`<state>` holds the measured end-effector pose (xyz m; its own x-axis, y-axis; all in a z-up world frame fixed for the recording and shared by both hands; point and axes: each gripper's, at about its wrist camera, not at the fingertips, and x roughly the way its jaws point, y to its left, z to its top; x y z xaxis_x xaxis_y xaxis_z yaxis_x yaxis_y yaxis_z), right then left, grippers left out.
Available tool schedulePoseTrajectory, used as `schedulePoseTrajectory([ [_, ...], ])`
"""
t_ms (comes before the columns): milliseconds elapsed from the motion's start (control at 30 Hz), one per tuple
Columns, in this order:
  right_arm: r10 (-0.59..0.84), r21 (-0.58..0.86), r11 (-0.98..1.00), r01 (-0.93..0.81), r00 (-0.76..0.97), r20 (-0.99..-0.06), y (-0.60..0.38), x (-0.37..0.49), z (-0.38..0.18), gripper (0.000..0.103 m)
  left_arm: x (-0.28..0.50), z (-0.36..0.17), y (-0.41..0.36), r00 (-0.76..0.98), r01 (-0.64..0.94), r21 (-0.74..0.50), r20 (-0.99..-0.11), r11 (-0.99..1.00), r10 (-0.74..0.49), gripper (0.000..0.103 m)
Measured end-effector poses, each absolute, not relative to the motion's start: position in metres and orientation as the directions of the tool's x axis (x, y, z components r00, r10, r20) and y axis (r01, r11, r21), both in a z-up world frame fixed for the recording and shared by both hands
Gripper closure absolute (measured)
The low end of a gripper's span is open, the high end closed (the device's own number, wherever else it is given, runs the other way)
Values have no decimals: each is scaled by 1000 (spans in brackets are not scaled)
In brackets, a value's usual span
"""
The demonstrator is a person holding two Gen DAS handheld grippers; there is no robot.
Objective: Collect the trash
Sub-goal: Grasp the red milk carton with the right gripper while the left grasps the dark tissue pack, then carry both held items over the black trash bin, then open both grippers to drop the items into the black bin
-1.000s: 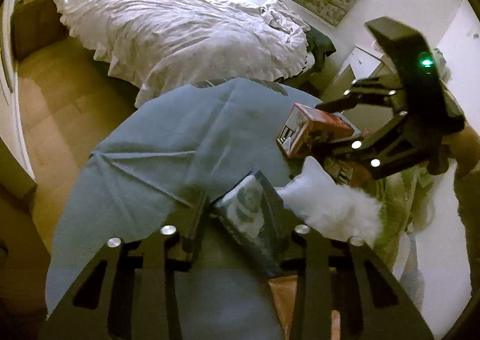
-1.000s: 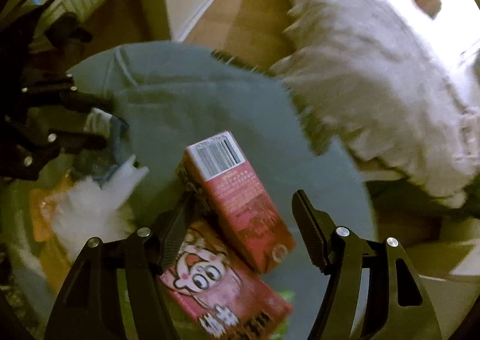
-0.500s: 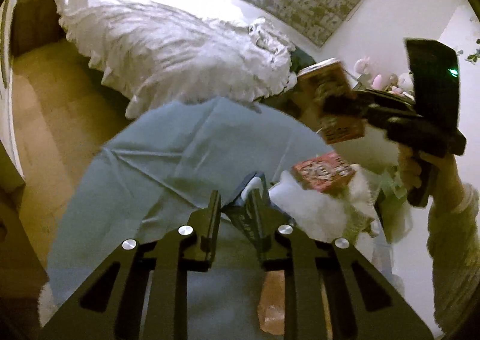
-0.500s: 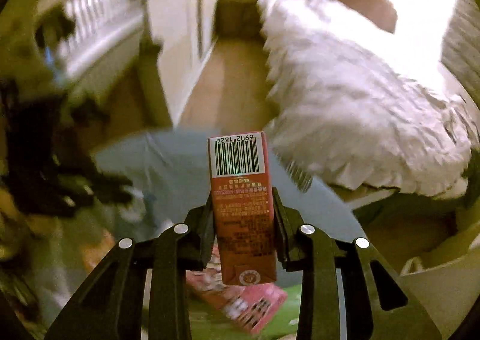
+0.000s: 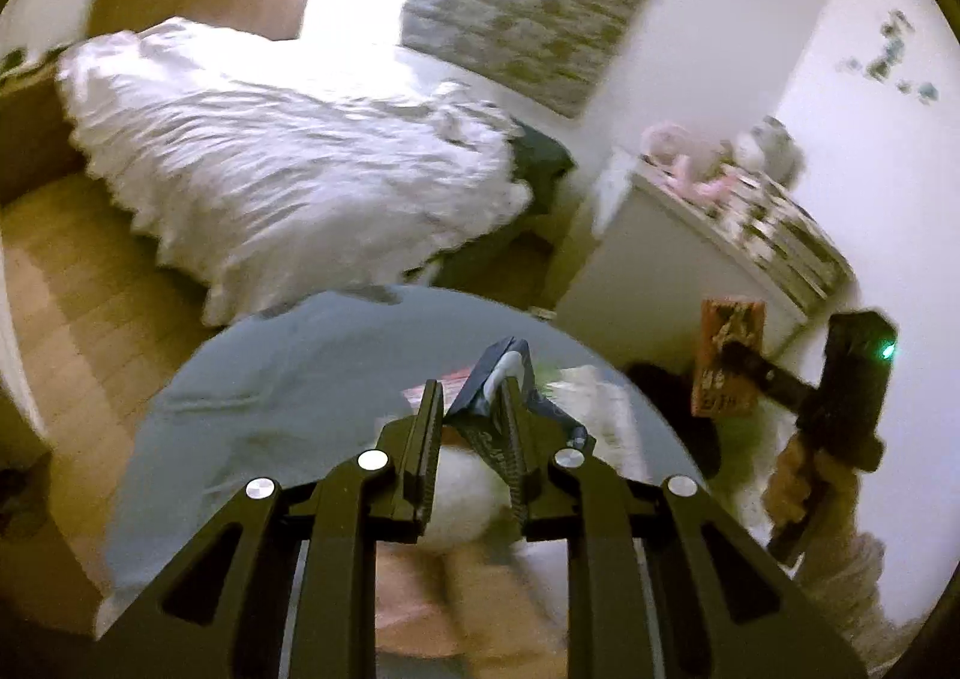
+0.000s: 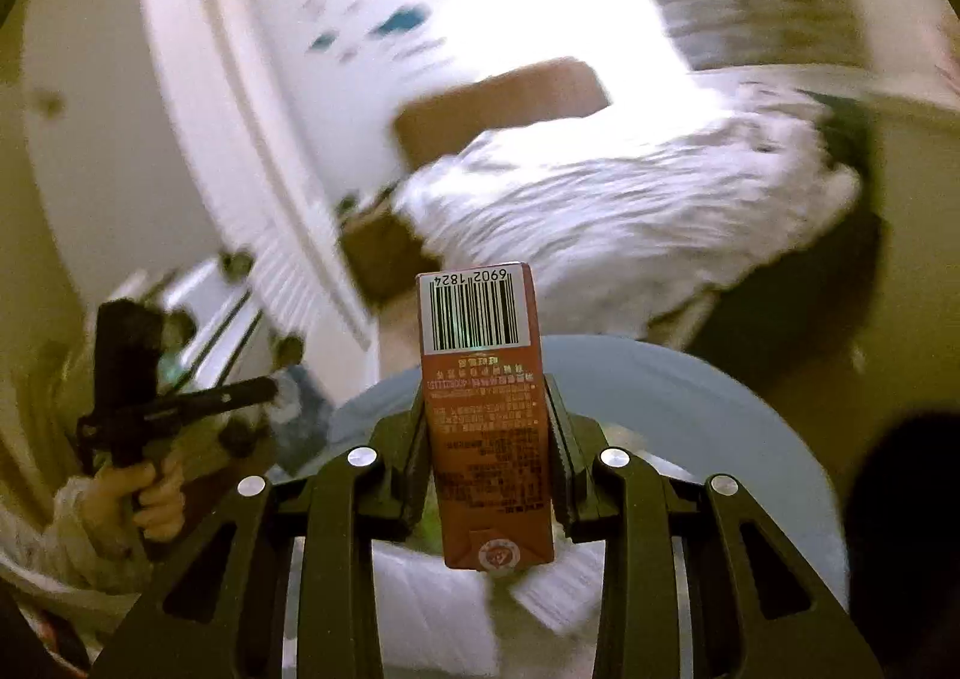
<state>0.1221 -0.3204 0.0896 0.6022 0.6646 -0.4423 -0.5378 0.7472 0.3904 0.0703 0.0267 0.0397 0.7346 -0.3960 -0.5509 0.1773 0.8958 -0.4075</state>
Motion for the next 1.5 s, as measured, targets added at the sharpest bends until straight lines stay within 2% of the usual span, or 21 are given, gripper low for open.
schedulePoseTrajectory([
  [100,588,447,794,-411,706,-395,-386,110,78,70,92,45,-20,699,264,-418,-538,869,-471,83],
  [233,431,527,828,-189,817,-383,-478,102,51,70,123,43,-87,635,366,-458,-513,810,-578,83],
  [367,303,542,840,-30,854,-423,-528,103,17,70,159,33,-162,550,450,-490,-507,747,-664,83],
  [500,268,569,820,59,839,-474,-555,109,-18,70,187,18,-217,495,489,-482,-533,727,-686,83],
  [800,265,537,833,136,754,-601,-558,121,-60,70,231,-37,-317,394,510,-414,-666,754,-633,83],
  [1067,259,486,858,165,678,-688,-544,119,-84,70,246,-74,-352,343,499,-330,-774,801,-532,83],
  [1500,297,509,845,166,645,-704,-544,129,-78,67,238,-82,-351,334,509,-297,-797,808,-503,80],
])
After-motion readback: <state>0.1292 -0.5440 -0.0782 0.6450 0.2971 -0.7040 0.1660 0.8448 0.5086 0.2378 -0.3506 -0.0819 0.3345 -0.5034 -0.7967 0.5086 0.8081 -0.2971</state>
